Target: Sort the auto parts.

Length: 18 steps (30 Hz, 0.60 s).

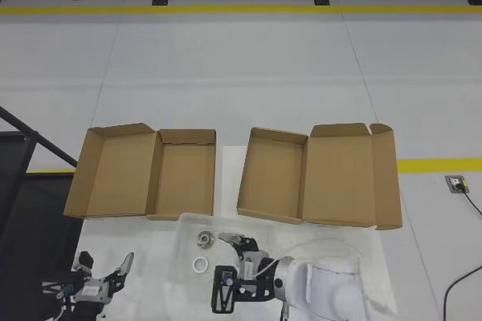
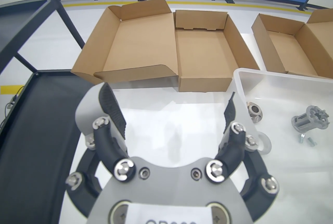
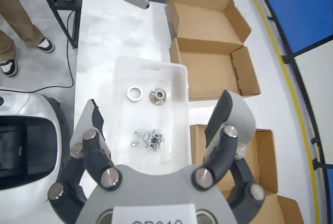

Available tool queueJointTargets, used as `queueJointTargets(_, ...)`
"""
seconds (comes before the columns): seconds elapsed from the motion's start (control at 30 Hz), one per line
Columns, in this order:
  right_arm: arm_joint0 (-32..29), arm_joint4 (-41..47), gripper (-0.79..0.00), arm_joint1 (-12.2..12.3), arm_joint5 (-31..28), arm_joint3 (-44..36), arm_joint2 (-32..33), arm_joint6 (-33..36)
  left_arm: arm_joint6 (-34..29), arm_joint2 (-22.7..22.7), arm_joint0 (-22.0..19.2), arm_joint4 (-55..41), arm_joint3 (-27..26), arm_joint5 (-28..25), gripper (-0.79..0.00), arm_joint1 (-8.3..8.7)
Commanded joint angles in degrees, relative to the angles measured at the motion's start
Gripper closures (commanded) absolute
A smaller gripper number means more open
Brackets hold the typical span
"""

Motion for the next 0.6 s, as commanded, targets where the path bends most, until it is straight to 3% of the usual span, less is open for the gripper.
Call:
queueJointTargets(0.0,3.5,2.5,-0.785,-0.8,1.0,2.5,-3.1,7.9,0.0,-0.2,0.2,-0.2,-0.2,0.3,-0.785,-0.09)
queueJointTargets(0.2,9.6,9.5,-0.785,-2.8,4.1,9.2,-8.0,19.8,-0.2,-0.6,0.4,-0.3,-0.4,0.5,-0.785,-0.21)
queueJointTargets(0.57,9.9,10.0,-0.785,-2.9,4.4,9.6,-8.3,20.4,-0.2,-0.6,0.4,-0.3,-0.4,0.5,-0.785,-0.21)
